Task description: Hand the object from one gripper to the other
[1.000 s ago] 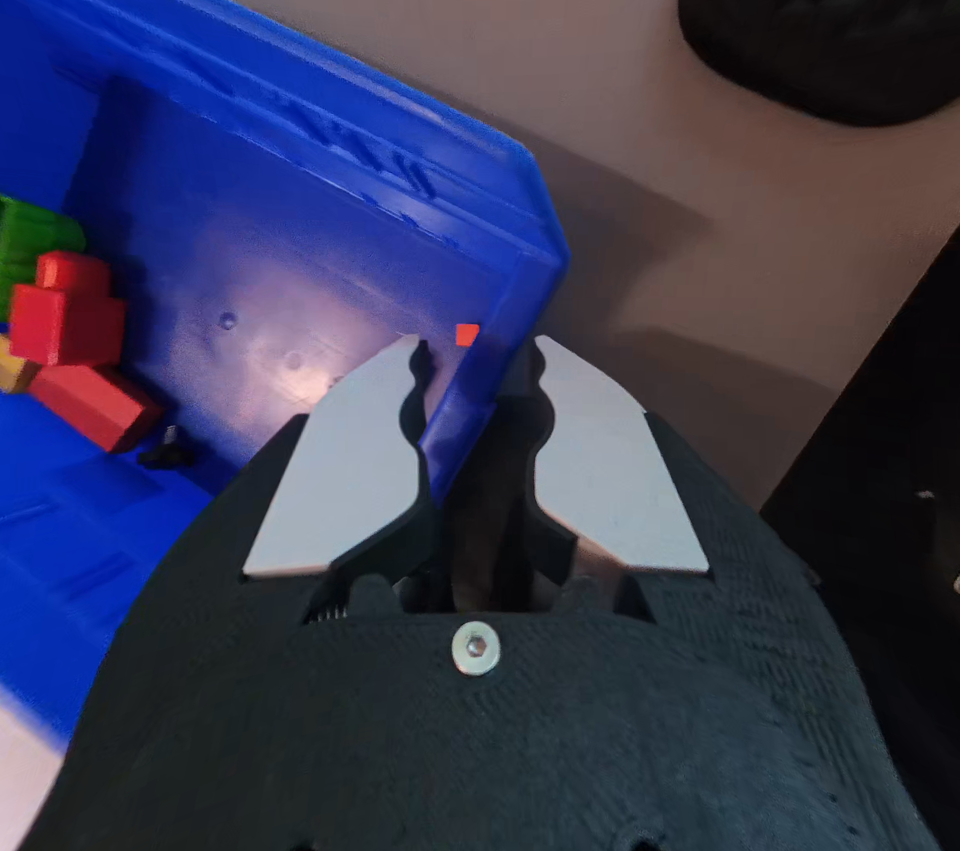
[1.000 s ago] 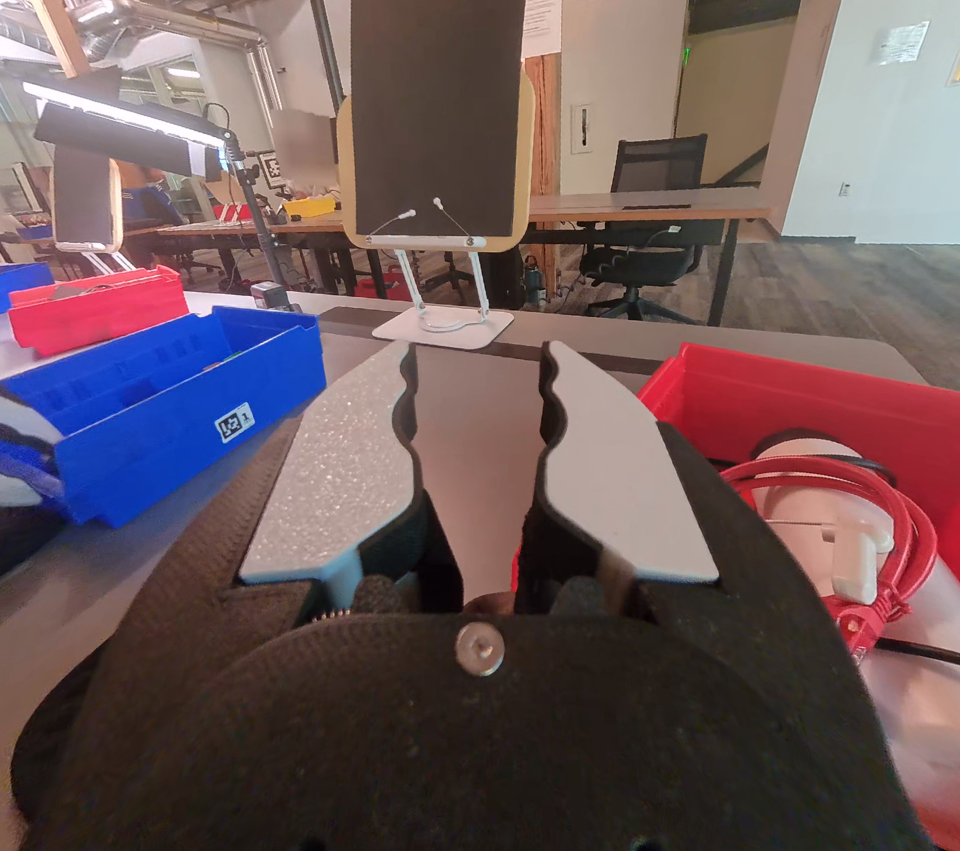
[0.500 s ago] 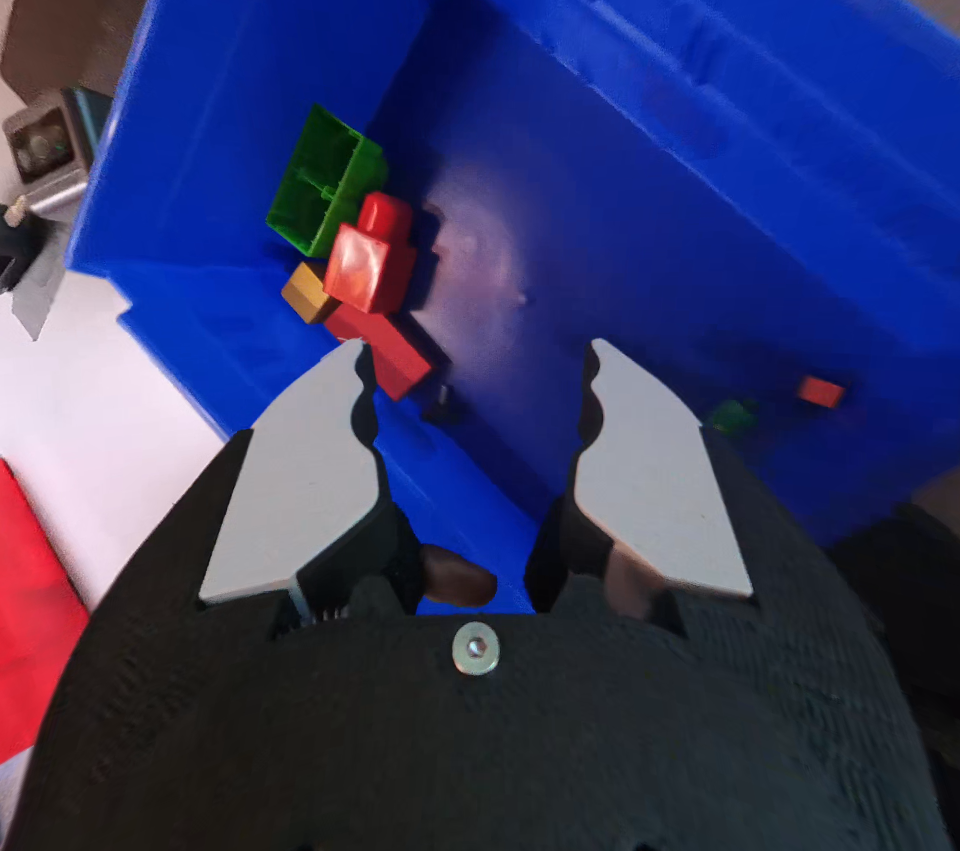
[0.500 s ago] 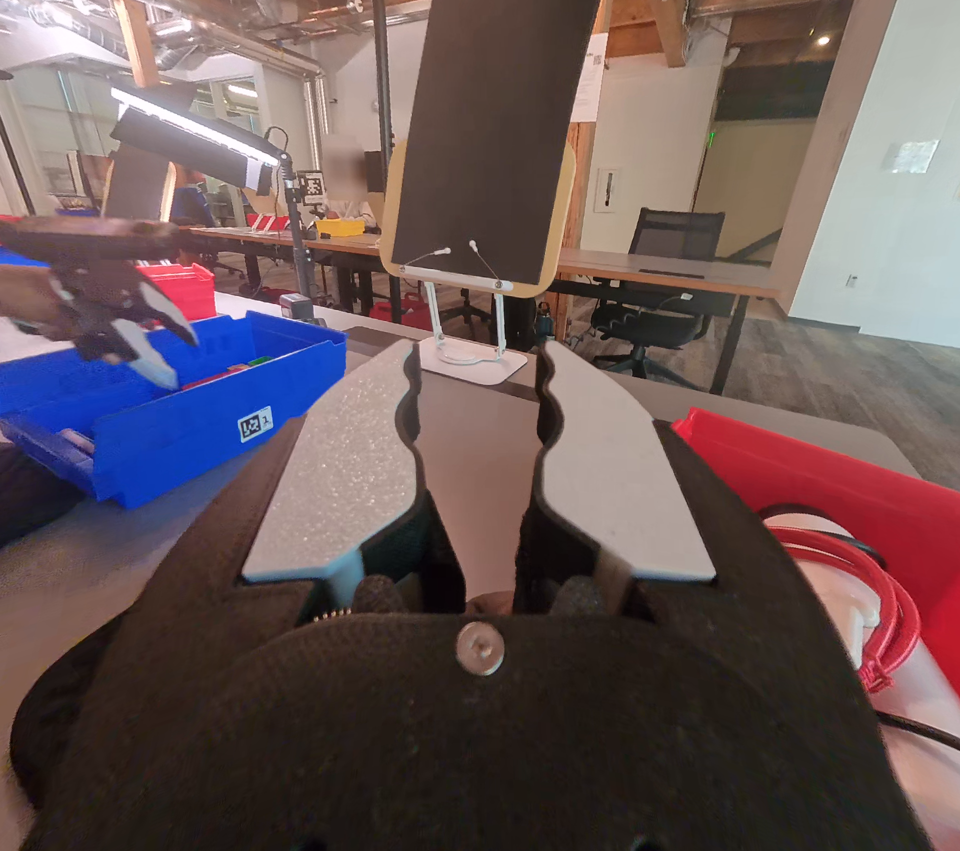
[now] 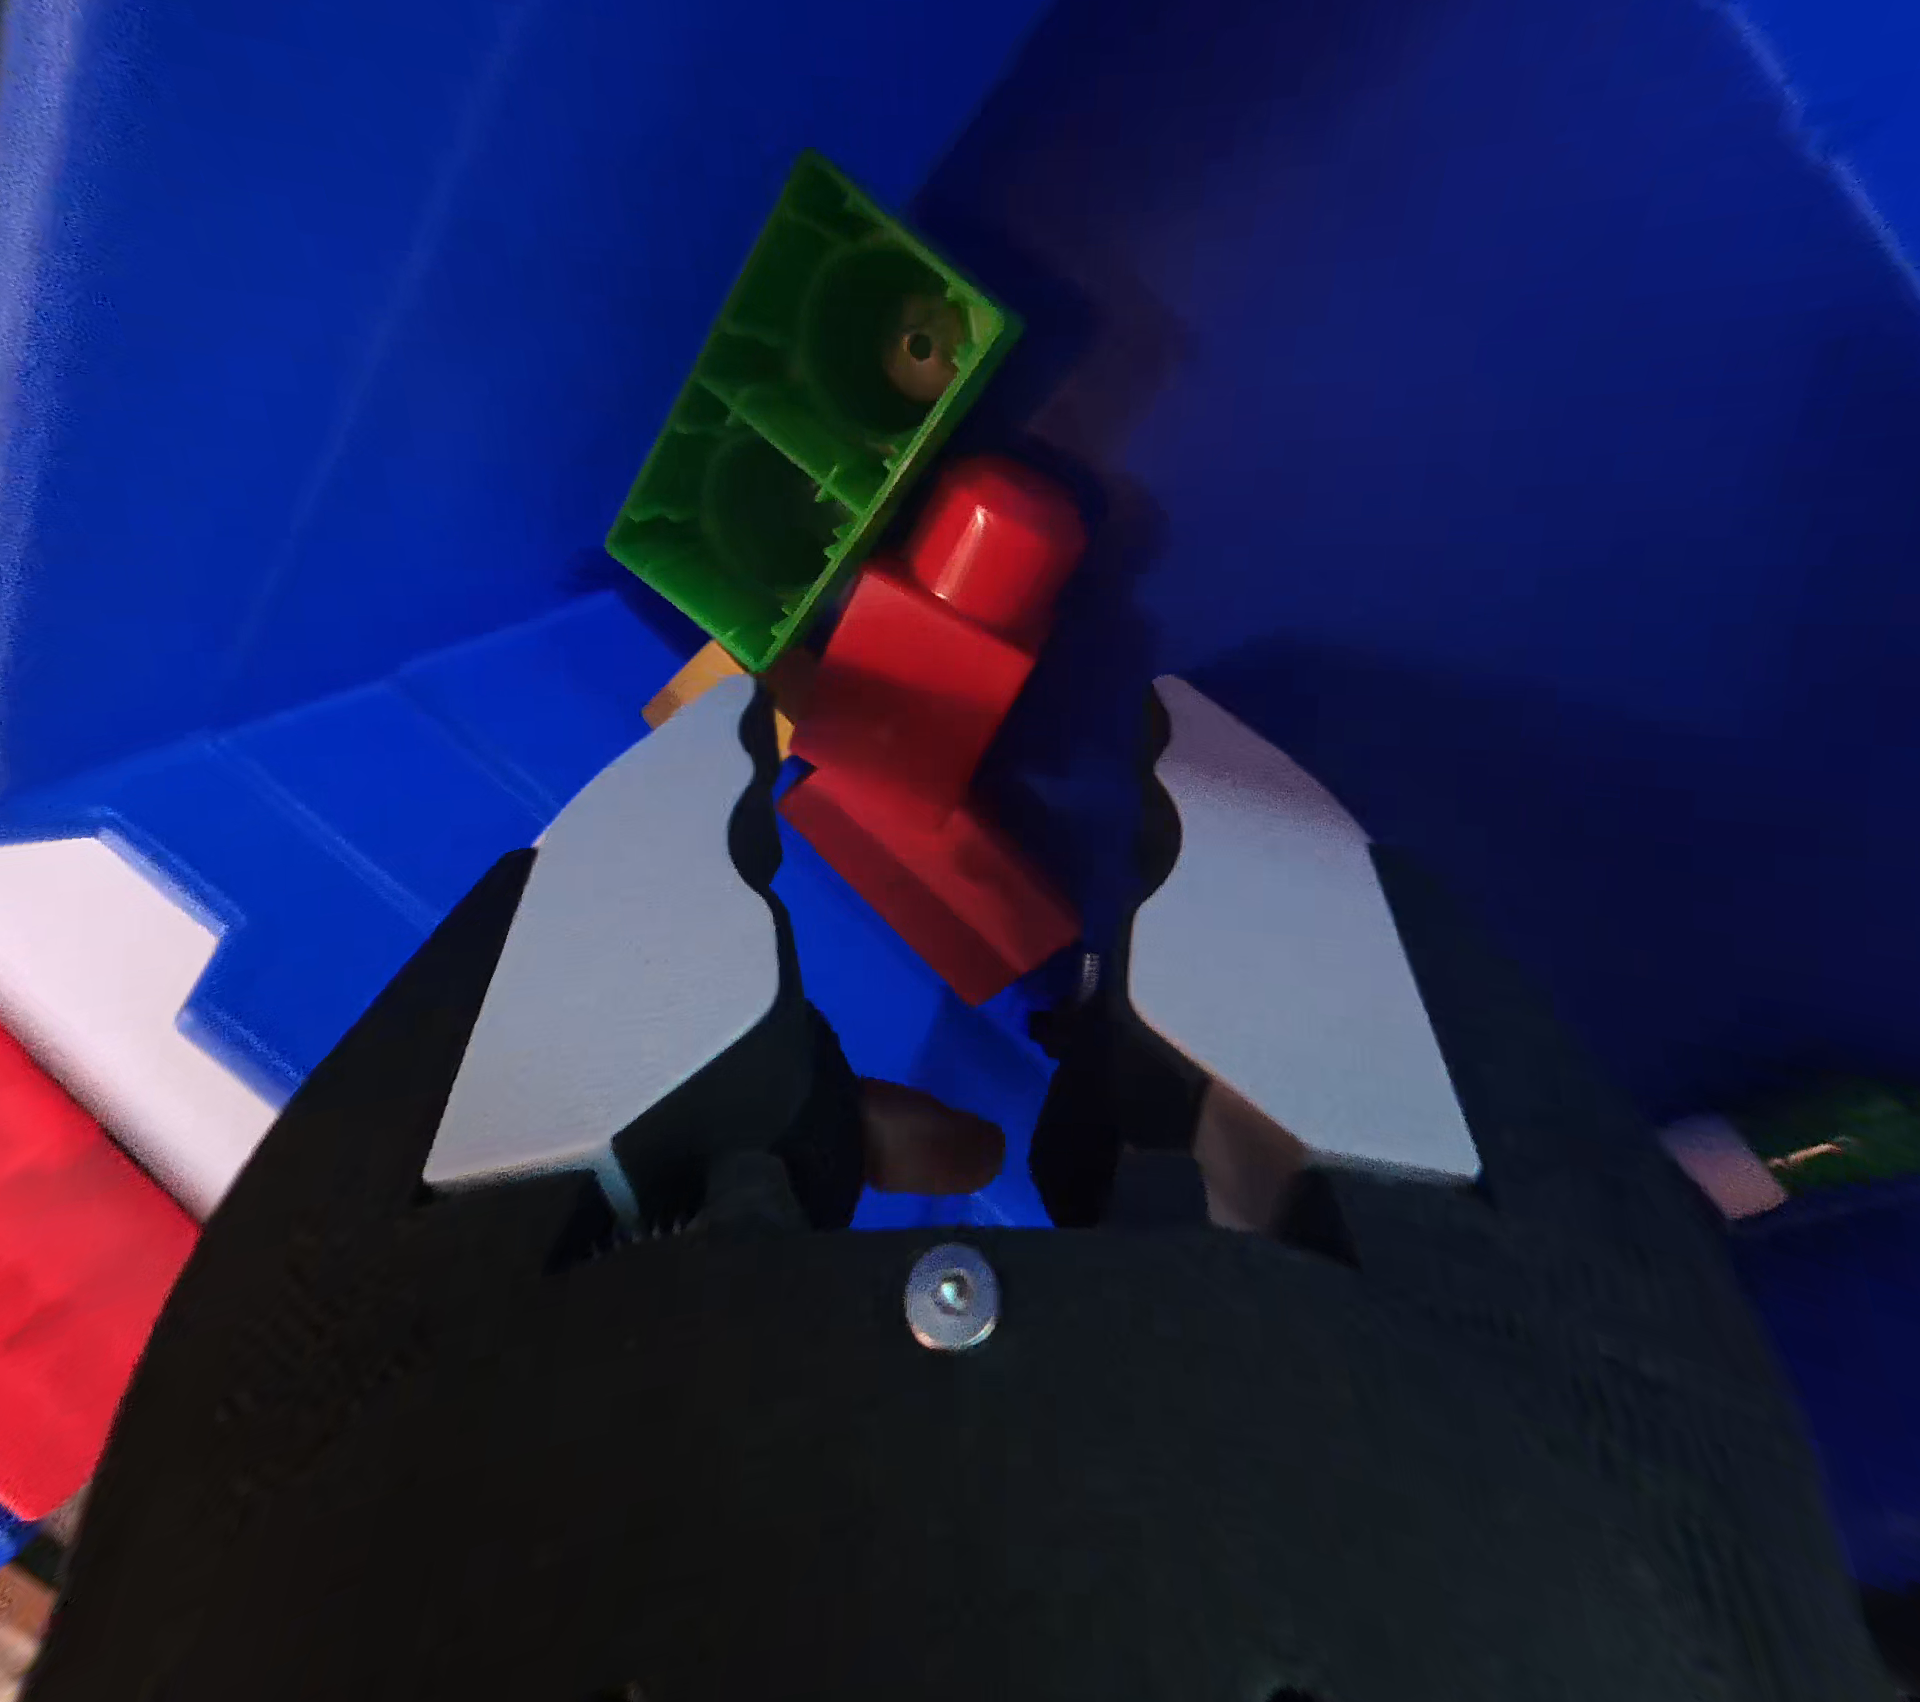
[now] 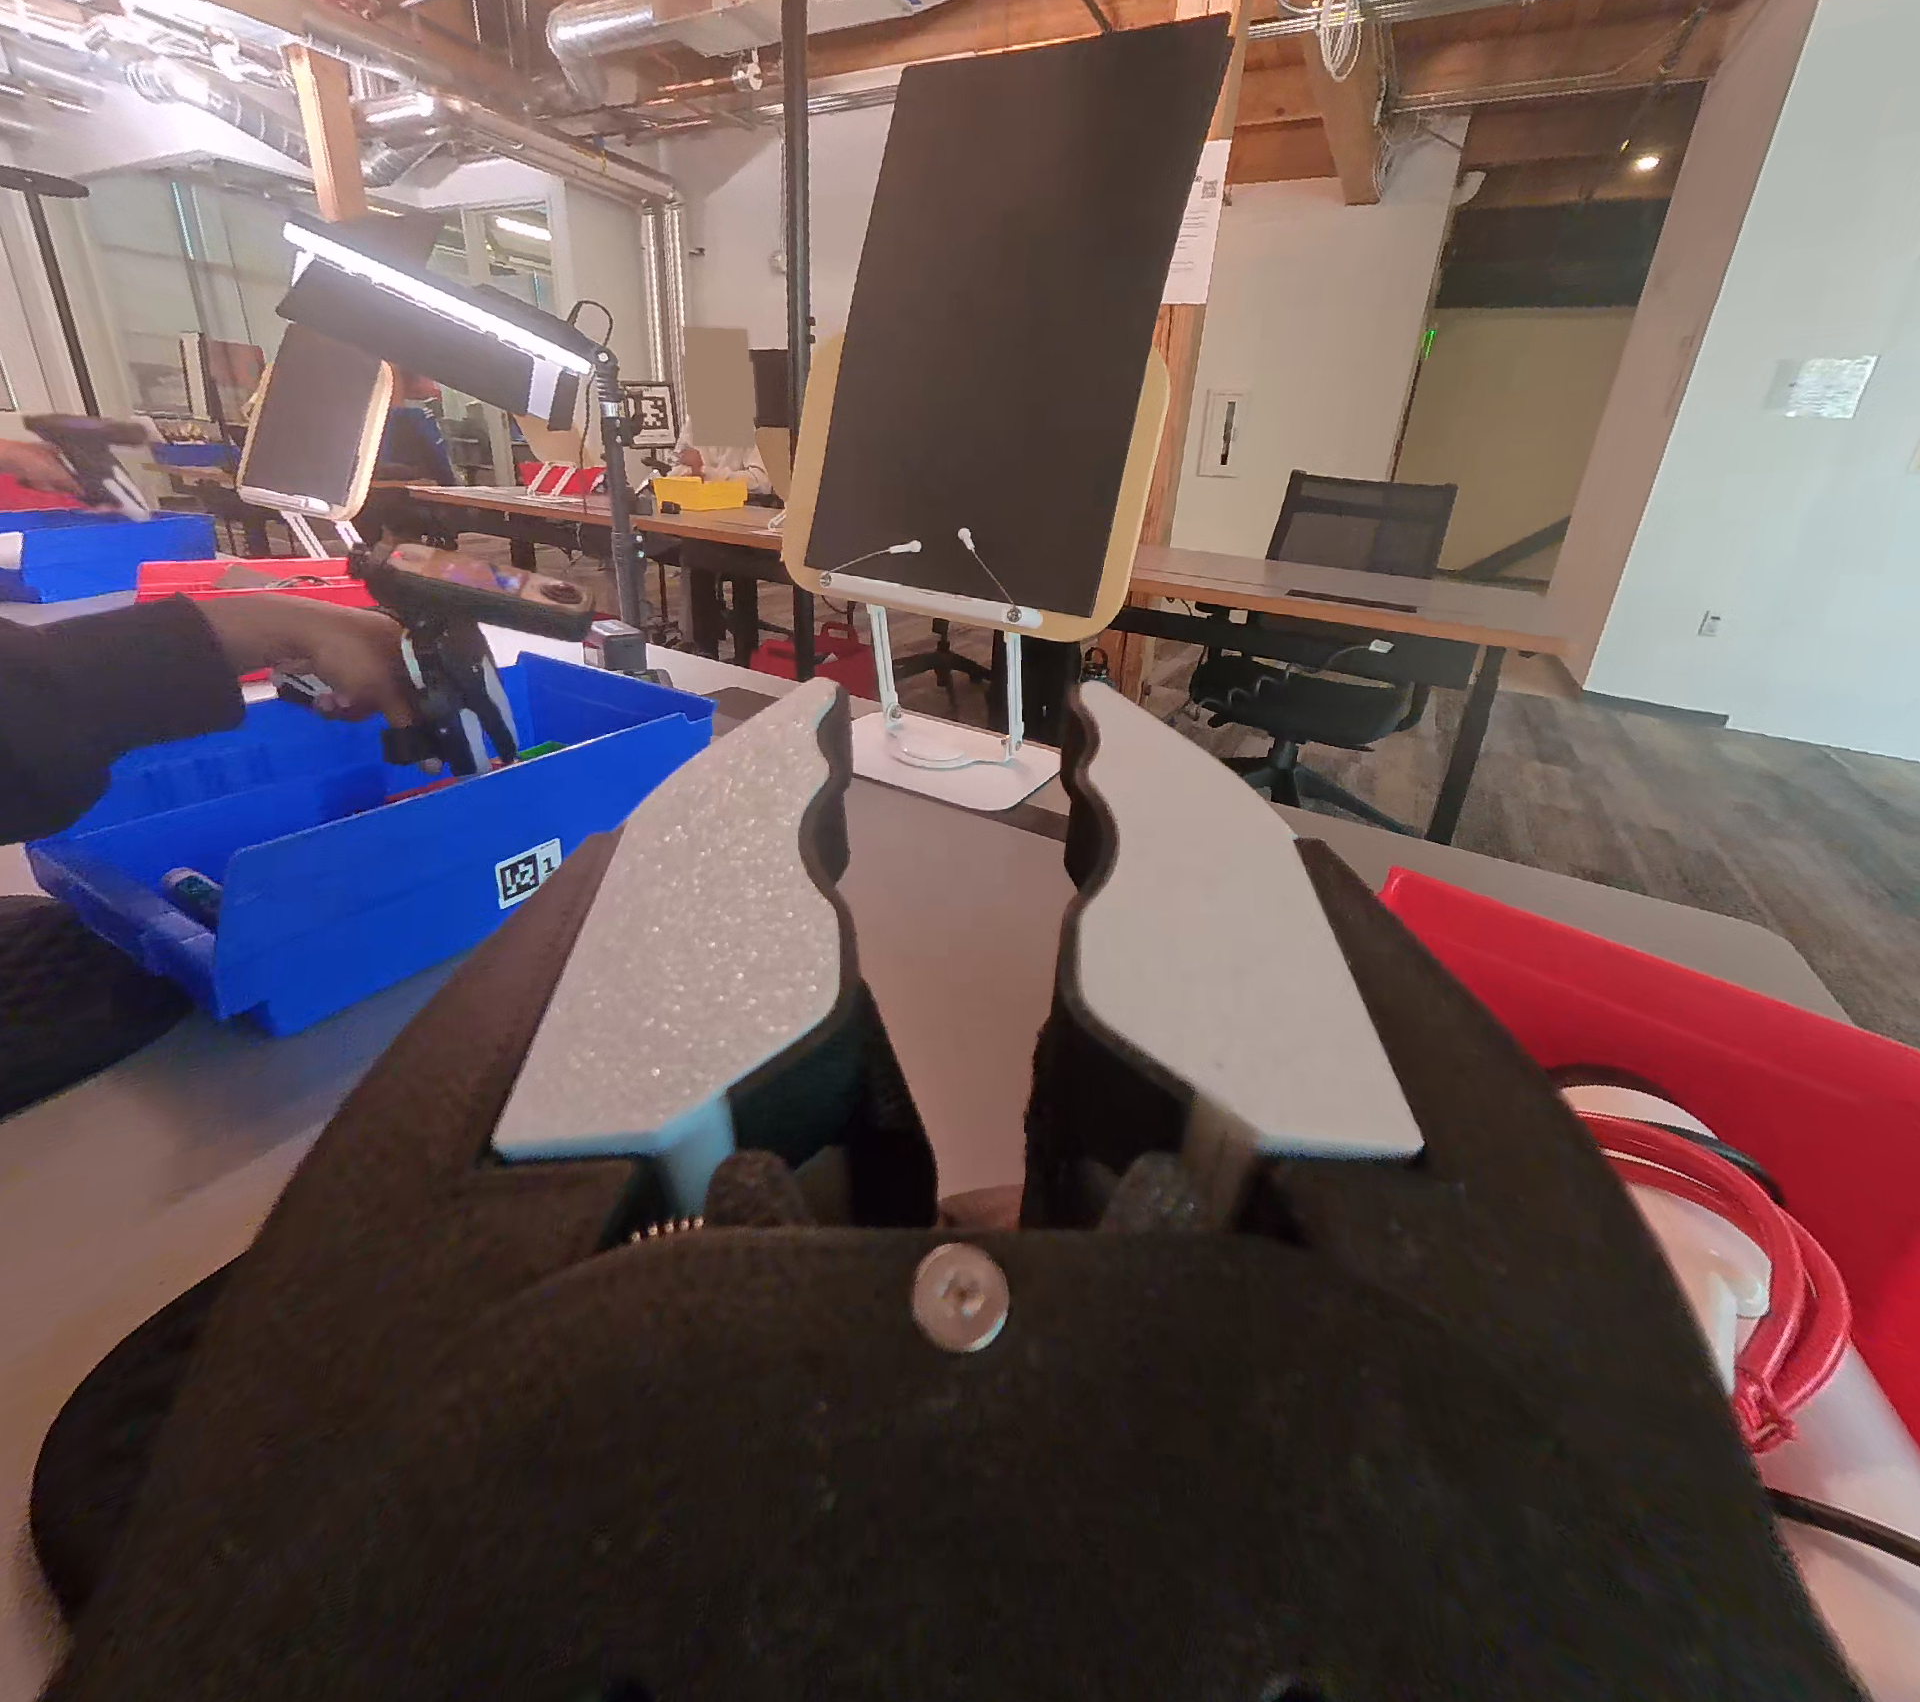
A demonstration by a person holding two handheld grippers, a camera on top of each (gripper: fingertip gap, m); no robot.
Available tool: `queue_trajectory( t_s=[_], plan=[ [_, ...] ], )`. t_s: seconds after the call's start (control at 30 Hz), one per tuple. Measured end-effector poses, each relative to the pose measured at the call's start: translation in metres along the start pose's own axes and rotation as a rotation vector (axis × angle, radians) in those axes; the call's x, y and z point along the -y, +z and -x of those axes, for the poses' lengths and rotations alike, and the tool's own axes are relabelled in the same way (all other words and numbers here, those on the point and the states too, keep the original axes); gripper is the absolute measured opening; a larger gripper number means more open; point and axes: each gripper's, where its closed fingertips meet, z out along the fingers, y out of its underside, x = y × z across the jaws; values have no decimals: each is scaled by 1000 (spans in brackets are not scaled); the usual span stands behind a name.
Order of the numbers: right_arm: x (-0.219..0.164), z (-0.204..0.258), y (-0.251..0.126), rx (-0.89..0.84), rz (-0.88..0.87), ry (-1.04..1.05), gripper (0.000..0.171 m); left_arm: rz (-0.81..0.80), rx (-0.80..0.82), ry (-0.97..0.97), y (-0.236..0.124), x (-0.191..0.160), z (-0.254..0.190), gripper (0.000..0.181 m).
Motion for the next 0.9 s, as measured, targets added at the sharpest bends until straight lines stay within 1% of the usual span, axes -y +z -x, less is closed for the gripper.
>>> queue_trajectory(
  t_s=[0.1, 0.17, 0.4, 0.47, 0.57, 0.67, 0.73, 0.8, 0.9],
  plan=[
    [2, 0, -1, -2, -7, 2, 38, 30, 36, 57, 1, -3, -1, 55],
    [3, 0, -1, -1, -10, 0, 38, 38, 59, 96, -1, -4, -2, 42],
    [4, 6, -1, 17, -12, -12, 38, 16, 123, 173, 3, -4, -4, 40],
    [4, 9, 0, 28, -9, -23, 38, 1, 95, 182, 1, -3, -11, 40],
    [4, 13, 1, 50, -11, -33, 33, -77, -15, 143, -8, 2, -31, 38],
    [2, 22, 2, 102, -6, -25, 29, -240, 0, 64, -30, 13, -36, 38],
    [1, 30, 4, 135, 2, -20, 29, -411, -9, 10, -56, 22, -45, 38],
    [1, 40, 6, 168, -4, -26, 29, -650, -56, -41, -93, 34, -61, 37],
    [2, 61, 10, 227, 4, -28, 32, -1085, -195, -60, -169, 45, -100, 38]
  ],
)
